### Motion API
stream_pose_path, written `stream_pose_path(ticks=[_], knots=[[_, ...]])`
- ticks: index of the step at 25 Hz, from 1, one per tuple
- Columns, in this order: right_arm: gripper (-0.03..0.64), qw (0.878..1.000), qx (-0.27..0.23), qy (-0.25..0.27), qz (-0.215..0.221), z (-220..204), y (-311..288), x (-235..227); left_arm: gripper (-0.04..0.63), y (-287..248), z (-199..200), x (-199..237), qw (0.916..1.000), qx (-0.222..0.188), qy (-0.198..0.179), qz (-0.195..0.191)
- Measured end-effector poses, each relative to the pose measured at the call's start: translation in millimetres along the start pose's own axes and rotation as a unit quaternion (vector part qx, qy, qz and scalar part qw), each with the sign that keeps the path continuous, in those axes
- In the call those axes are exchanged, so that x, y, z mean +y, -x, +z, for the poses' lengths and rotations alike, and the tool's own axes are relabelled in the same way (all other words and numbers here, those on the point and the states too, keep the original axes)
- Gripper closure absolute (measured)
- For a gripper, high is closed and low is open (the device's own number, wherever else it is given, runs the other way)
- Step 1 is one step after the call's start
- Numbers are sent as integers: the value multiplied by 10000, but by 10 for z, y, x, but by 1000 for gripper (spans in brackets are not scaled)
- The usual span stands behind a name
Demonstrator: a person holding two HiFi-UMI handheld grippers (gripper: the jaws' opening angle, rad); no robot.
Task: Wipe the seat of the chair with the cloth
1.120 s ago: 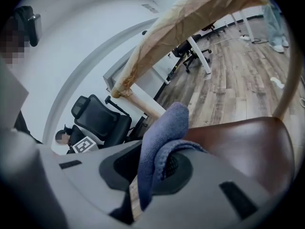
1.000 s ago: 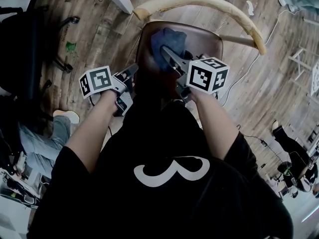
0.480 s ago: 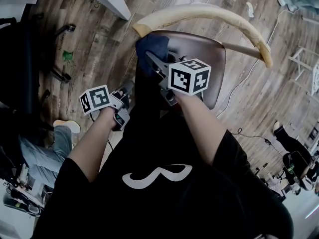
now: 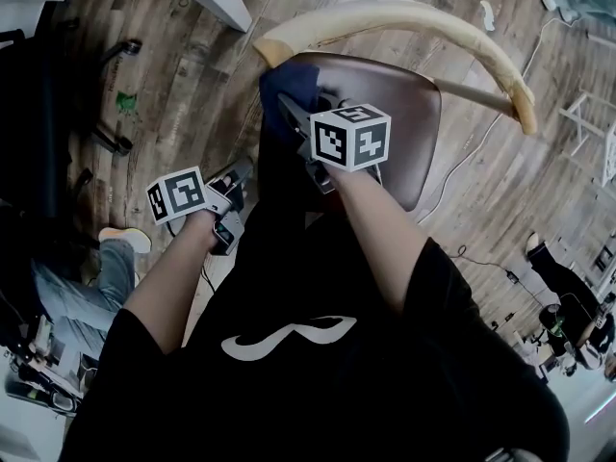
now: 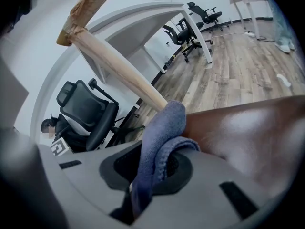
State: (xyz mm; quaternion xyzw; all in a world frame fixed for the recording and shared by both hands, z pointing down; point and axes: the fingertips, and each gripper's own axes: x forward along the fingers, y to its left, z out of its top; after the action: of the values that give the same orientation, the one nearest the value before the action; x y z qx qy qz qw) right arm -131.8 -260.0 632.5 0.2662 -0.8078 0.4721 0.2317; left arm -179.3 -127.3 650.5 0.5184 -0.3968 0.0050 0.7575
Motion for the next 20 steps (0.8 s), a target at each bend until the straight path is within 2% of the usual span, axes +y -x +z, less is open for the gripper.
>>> stream_pose_path(ticks=[5, 13, 20], knots=[[572, 9988, 169, 287, -368, -79, -36, -150, 581, 12, 29, -14, 10000, -54, 7, -35], [572, 9962, 211, 625, -574, -90, -52, -190, 581, 47, -8, 46, 10000, -20, 25, 42], [572, 9964, 62, 487, -697, -61, -26, -252, 581, 31, -24, 78, 9999, 55, -30, 81]])
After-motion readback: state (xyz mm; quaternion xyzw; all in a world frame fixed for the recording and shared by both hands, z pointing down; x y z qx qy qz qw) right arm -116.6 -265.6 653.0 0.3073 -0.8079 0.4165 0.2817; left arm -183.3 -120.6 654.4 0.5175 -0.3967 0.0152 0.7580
